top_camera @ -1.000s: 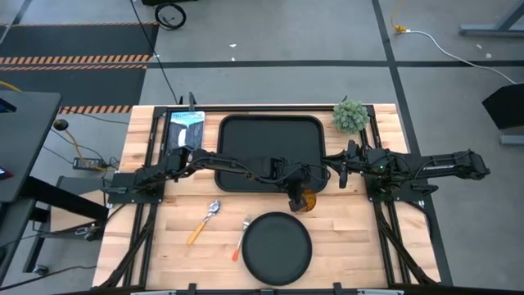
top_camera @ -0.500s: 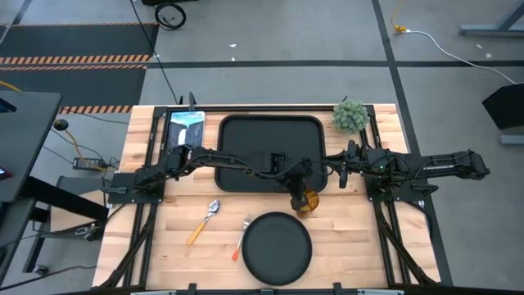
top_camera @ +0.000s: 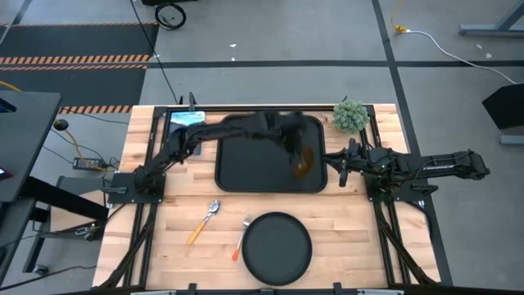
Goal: Pick and place plate/cup/fork/spoon on tray
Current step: Put the orange cup on the black tray
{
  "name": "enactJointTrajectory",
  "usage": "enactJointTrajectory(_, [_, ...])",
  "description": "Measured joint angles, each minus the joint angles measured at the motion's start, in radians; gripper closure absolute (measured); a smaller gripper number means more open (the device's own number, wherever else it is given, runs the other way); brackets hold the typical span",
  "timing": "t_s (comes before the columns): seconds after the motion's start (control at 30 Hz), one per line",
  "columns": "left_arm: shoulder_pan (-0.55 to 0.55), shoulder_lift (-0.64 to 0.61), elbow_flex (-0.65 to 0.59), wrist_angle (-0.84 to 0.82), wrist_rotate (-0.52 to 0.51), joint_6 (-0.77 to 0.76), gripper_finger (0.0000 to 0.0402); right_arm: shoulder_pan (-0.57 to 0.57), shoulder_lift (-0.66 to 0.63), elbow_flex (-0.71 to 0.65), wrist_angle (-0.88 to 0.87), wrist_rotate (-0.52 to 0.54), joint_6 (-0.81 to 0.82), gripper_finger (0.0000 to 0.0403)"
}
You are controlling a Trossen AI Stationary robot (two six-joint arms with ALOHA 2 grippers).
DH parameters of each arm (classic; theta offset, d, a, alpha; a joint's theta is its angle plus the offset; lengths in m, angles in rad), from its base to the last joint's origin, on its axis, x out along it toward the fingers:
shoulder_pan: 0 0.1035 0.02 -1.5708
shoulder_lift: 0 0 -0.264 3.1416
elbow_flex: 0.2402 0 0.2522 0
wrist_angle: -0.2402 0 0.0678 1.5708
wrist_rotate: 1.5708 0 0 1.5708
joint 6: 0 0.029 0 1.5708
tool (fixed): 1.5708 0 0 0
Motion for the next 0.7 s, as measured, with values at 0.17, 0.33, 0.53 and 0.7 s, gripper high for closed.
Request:
enactJointTrajectory(0.17, [0.113,0.003,-0.001,0.09,-0.018,0.055,0.0384,0.0,0.0,0.0,0.014,0.013,-0.014,0.0339])
enactJointTrajectory(0.33, [0.199,0.003,-0.07,0.289,-0.002,0.067,0.0384,-0.001,0.0,0.0,0.024,0.013,-0.02,0.0339])
enactJointTrajectory(0.53, [0.253,0.055,-0.106,0.364,0.075,0.014,0.0384,-0.003,0.0,0.0,0.054,0.017,-0.02,0.0339])
enactJointTrajectory(0.7, [0.253,0.097,-0.107,0.321,0.113,-0.006,0.0384,-0.003,0.0,0.0,0.072,0.015,-0.021,0.0339])
